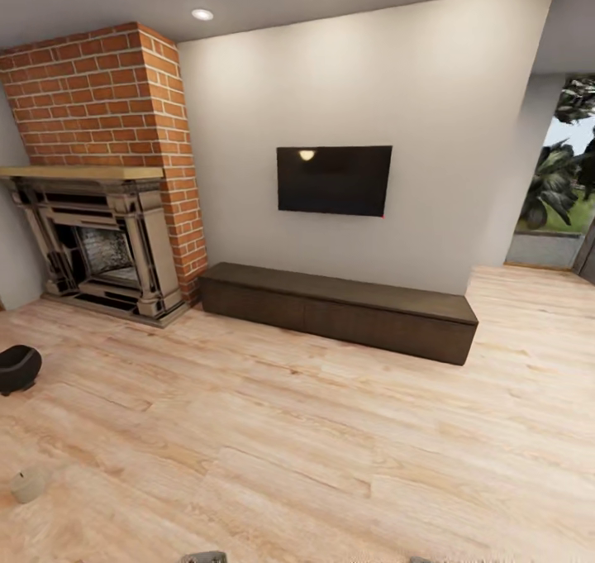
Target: Place each of the two pumpkins and all three candles from the living room inside a cabinet in the living room (use any cabinet), then make sure every cabinet is closed, and position the cauldron so it is next to a table in the living room.
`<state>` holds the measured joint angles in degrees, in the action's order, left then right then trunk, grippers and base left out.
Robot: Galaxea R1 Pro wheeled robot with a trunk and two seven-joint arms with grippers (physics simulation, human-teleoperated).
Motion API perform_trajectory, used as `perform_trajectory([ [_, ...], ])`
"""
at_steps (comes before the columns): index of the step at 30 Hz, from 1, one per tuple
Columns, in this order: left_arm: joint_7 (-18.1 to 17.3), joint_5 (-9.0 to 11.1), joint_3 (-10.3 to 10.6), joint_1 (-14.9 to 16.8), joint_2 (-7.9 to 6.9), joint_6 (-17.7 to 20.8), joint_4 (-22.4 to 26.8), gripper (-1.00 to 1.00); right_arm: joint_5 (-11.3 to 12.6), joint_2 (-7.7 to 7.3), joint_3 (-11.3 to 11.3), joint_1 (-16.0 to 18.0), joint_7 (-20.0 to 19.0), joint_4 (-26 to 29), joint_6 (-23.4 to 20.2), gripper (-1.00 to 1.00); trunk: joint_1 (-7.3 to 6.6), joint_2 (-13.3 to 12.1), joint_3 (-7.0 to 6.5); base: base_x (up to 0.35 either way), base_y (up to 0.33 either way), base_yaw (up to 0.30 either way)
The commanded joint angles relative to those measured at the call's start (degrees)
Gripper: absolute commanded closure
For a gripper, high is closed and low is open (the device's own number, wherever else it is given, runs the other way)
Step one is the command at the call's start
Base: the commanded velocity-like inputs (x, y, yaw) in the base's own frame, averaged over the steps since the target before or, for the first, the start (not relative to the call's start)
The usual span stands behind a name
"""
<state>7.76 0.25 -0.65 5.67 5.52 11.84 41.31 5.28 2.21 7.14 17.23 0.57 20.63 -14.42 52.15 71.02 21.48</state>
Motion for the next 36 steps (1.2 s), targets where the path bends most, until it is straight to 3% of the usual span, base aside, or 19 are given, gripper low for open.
perform_trajectory([
  [1,0.1,-0.1,0.0,0.0,0.17,-0.6,0.2,-1.00,1.2,-0.28,1.3,0.2,0.0,0.2,-0.3,-1.00,-0.23,-0.4,-0.12,0.000,0.000,-0.293],
  [5,0.1,0.0,0.0,0.0,-0.21,-2.8,-0.1,-1.00,3.1,-0.52,5.8,1.1,-0.3,1.9,0.0,-1.00,-1.10,-2.0,-0.83,0.000,0.000,-0.293],
  [8,0.2,0.1,0.0,0.0,-0.25,-6.5,-0.5,-1.00,3.4,-0.43,7.4,1.1,-0.3,2.1,1.5,-1.00,-1.76,-3.2,-1.37,0.000,0.000,-0.292],
  [15,0.2,0.2,0.0,0.1,-0.16,-9.3,-4.3,-1.00,3.5,-0.54,7.8,0.9,-0.4,1.9,3.7,-1.00,-3.30,-6.0,-2.63,0.000,0.000,-0.292],
  [25,0.2,0.2,0.0,0.0,-0.20,-9.5,-4.5,-1.00,3.4,-0.54,7.8,0.9,-0.4,-0.8,3.4,-1.00,-5.50,-10.0,-3.98,0.000,0.000,-0.218],
  [36,-0.1,0.2,0.0,0.0,-0.25,-9.7,-4.5,-1.00,3.3,-0.47,7.8,0.9,-0.5,-1.0,3.1,-1.00,-5.50,-10.0,-3.03,0.000,0.000,-0.117],
])
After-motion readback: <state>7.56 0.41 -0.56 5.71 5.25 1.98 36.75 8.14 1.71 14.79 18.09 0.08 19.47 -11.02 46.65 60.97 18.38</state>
